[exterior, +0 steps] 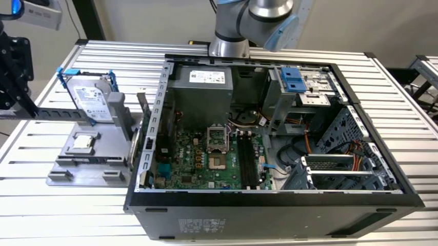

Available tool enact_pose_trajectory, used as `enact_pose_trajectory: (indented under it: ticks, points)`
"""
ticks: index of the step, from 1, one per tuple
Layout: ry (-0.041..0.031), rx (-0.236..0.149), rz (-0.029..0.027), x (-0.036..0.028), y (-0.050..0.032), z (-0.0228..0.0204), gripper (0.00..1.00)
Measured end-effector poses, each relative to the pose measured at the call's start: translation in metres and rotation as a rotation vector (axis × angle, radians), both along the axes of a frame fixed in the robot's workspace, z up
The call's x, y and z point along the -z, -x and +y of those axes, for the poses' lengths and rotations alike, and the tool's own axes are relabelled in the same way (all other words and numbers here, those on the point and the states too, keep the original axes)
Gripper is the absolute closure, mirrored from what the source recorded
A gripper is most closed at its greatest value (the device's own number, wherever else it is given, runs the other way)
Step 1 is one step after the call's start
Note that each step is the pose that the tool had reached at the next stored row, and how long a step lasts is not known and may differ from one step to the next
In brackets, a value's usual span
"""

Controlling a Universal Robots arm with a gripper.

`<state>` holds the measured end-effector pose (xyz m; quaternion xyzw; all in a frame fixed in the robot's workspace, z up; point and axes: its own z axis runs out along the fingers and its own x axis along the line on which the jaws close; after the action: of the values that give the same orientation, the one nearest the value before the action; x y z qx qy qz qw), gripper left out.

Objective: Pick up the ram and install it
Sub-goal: 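Pick up the ram and move it above insertion slot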

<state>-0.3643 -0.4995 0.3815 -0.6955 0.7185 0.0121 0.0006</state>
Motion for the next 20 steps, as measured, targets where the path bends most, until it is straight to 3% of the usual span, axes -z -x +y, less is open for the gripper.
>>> enact_pose_trajectory:
  ticks: [3, 13, 20]
  points:
    - [-0.0001, -0.001, -0.0001, -0.0032, 0.0000, 0.0000, 1.00]
    - [0.0001, -0.001, 0.0001, -0.0039, -0.0009, 0.0000, 1.00]
    - [0.0000, -0.001, 0.0002, -0.0040, -0.0146, 0.0000, 1.00]
